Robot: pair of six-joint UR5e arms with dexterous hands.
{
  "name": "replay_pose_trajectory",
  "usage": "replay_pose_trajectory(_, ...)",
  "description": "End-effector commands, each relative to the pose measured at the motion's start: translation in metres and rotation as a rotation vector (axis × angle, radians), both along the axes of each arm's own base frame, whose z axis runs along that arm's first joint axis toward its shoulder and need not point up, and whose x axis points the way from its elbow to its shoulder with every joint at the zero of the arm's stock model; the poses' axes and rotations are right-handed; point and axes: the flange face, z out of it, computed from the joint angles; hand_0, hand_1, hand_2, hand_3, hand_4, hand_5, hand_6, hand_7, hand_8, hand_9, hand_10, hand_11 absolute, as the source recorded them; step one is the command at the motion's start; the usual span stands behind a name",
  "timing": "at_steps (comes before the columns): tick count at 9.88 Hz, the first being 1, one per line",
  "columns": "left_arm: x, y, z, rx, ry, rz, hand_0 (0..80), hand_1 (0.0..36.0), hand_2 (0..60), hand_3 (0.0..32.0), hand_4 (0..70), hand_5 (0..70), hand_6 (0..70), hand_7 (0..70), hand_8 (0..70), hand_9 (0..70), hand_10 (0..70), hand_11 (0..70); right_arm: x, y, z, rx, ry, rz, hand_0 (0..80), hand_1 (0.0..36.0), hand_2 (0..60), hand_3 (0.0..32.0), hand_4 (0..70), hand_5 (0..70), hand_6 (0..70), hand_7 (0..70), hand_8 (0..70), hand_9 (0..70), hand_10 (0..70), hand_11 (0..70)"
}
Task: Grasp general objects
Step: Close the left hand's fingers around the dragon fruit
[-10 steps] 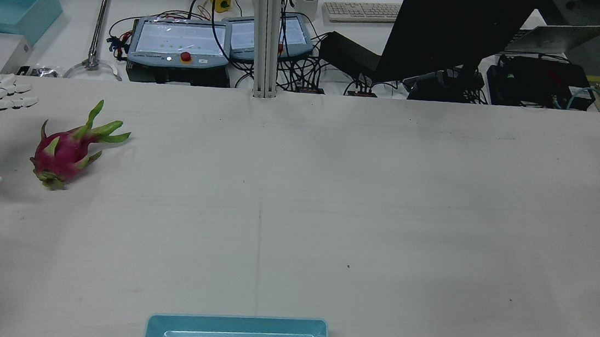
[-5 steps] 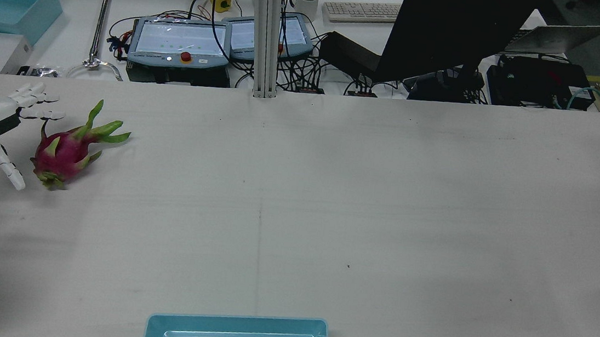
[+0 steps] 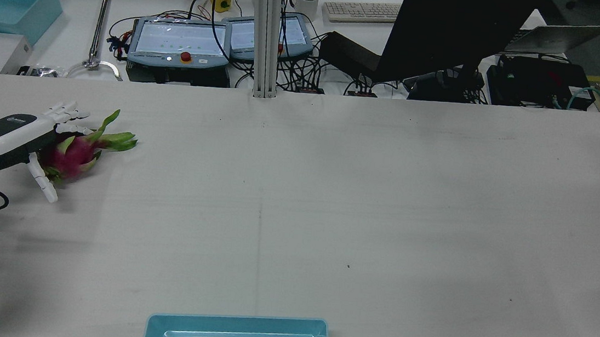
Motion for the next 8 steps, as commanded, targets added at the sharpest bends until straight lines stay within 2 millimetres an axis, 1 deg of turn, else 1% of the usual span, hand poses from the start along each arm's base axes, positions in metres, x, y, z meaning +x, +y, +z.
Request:
replay_pose_trajectory(1,-0.002,0.002,0.003,-0.007,-0.004,-0.005,48.0,14.9,6.6,0.0,15.2,11.1,0.0,13.3,0.0,1.2,0.0,0.0,0.000,0.000,0.000,0.000,0.000,0.000,0.0,0.0,0.0,0.0,0.0,0.0,0.0,0.0,0.0,0.0,0.0,0.0)
replay_pose_trajectory(2,-0.006,0.001,0.001,-0.016,0.004,-0.010,47.4,14.6,5.6,0.0,10.1,9.9,0.0,12.4,0.0,1.0,0.0,0.0,0.000,0.000,0.000,0.000,0.000,0.000,0.0,0.0,0.0,0.0,0.0,0.0,0.0,0.0,0.0,0.0,0.0,0.0)
replay_pose_trajectory(3,-0.007,0.000,0.002,-0.020,0.022,-0.011,46.7,13.0,2.9,0.0,7.0,9.3,0.0,10.7,0.0,0.7,0.0,0.0,0.000,0.000,0.000,0.000,0.000,0.000,0.0,0.0,0.0,0.0,0.0,0.0,0.0,0.0,0.0,0.0,0.0,0.0)
replay_pose_trajectory(4,-0.009,-0.002,0.003,-0.027,0.085,-0.011,45.1,9.1,0.0,0.0,6.7,8.8,0.0,9.7,0.0,0.5,0.0,0.0,0.000,0.000,0.000,0.000,0.000,0.000,0.0,0.0,0.0,0.0,0.0,0.0,0.0,0.0,0.0,0.0,0.0,0.0)
replay_pose_trajectory(5,-0.007,-0.001,0.002,-0.040,0.102,-0.003,44.9,8.1,0.0,0.0,7.6,8.2,0.0,11.5,0.0,0.9,0.0,0.0,0.000,0.000,-0.001,0.001,0.000,0.000,0.0,0.0,0.0,0.0,0.0,0.0,0.0,0.0,0.0,0.0,0.0,0.0)
replay_pose_trajectory(6,-0.004,0.001,0.005,-0.045,0.090,0.000,45.8,8.9,0.0,0.0,6.6,4.7,0.0,15.1,0.0,1.6,0.0,0.0,0.000,0.000,0.000,0.000,0.000,0.000,0.0,0.0,0.0,0.0,0.0,0.0,0.0,0.0,0.0,0.0,0.0,0.0)
replay_pose_trajectory(7,-0.001,0.001,0.008,-0.046,0.079,0.001,46.1,9.5,0.0,0.4,6.4,4.5,0.7,17.9,0.0,2.1,0.0,0.0,0.000,0.000,0.000,0.001,0.000,0.000,0.0,0.0,0.0,0.0,0.0,0.0,0.0,0.0,0.0,0.0,0.0,0.0)
replay_pose_trajectory(8,0.001,-0.001,0.009,-0.040,0.061,0.001,46.4,10.6,0.0,0.2,6.4,5.1,1.5,19.1,0.0,2.4,0.0,0.0,0.000,0.000,0.000,0.000,0.000,0.000,0.0,0.0,0.0,0.0,0.0,0.0,0.0,0.0,0.0,0.0,0.0,0.0)
